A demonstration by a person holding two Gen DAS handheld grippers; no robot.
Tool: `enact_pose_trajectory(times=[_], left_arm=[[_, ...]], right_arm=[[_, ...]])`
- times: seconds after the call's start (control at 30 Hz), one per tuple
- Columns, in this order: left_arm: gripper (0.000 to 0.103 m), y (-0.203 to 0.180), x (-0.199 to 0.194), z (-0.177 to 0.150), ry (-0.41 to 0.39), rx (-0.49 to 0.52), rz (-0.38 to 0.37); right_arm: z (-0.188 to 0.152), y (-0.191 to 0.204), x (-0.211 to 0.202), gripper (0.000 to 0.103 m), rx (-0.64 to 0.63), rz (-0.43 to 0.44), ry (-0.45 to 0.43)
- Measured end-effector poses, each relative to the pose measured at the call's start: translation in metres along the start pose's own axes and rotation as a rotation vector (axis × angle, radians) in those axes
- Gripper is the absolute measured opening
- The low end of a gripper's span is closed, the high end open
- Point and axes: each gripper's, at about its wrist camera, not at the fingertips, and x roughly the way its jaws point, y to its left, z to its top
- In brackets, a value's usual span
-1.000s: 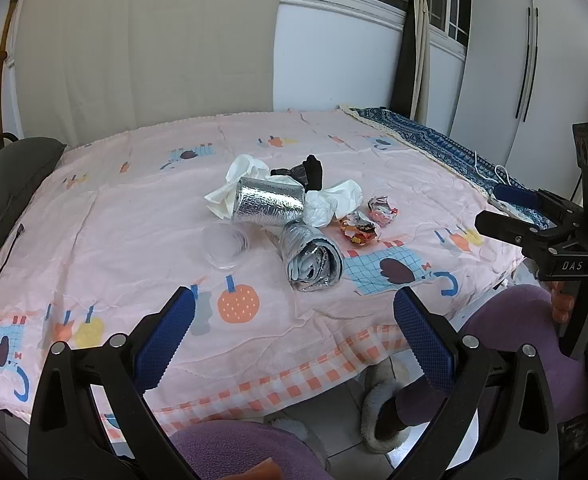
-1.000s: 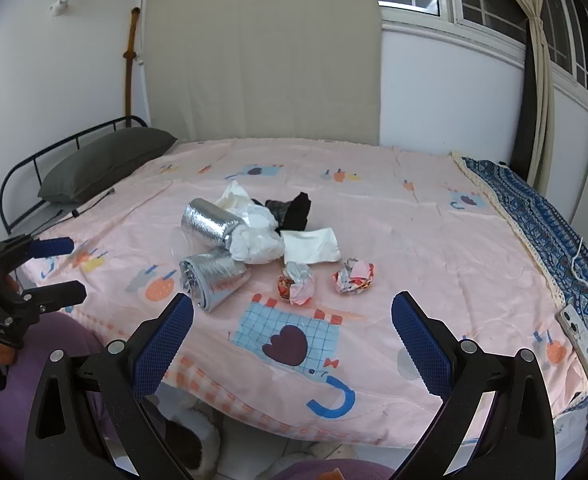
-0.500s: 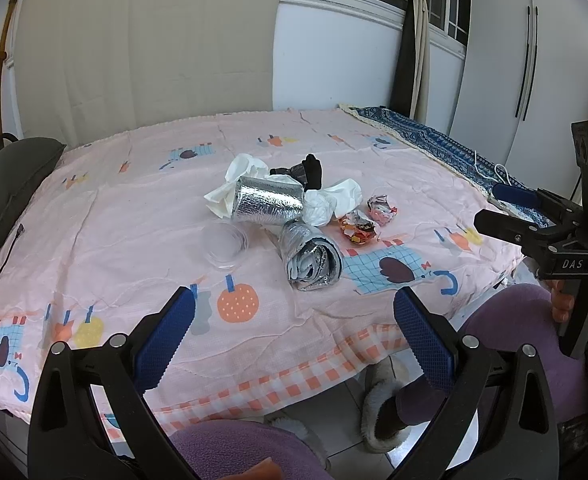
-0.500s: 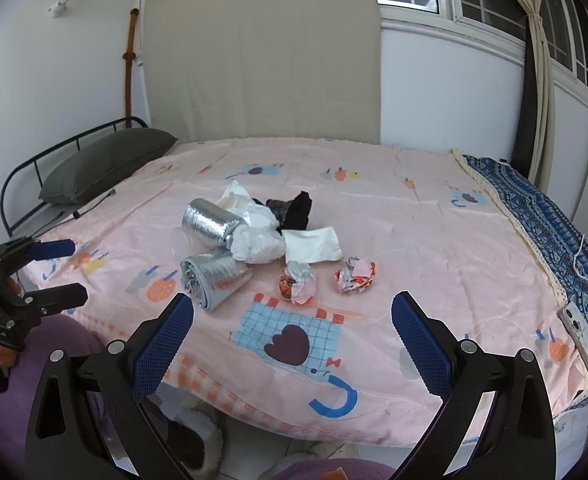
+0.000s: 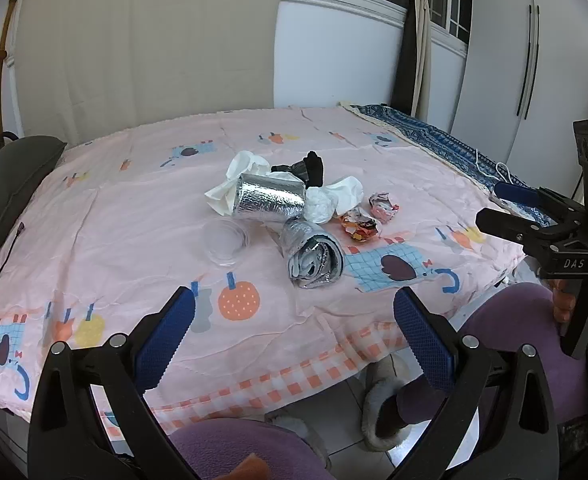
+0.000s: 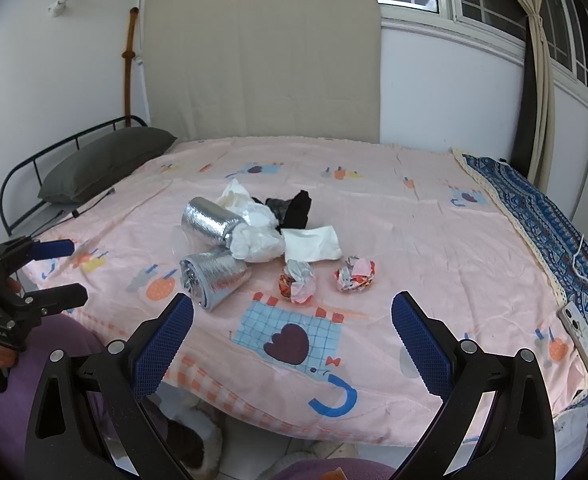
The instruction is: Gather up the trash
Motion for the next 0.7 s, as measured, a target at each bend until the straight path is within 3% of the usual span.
enact_pose_trajectory(times=[0.17, 0.37, 0.53, 0.7], left_arm=[[0.097, -0.004, 0.000, -0.001, 0.005, 0.026, 0.019], [0.097, 0.004, 0.010, 0.001, 0.071, -0.023, -0.015], [0.097, 0.010, 0.011, 0.007, 0.081, -0.054, -0.049], [0.097, 0.008, 0.019, 0.015, 0.079, -0.058, -0.068]], right_arm=[[0.001, -0.001, 0.005, 0.096, 0.003, -0.022, 0.030], [0.004, -0.004, 0.017, 0.096, 0.020, -0.026, 0.089], [0.013, -0.010, 0.028, 0.096, 0.068, 0.022, 0.096], [0.021, -0.013, 0.054, 0.095, 0.075, 0.013, 0.110]])
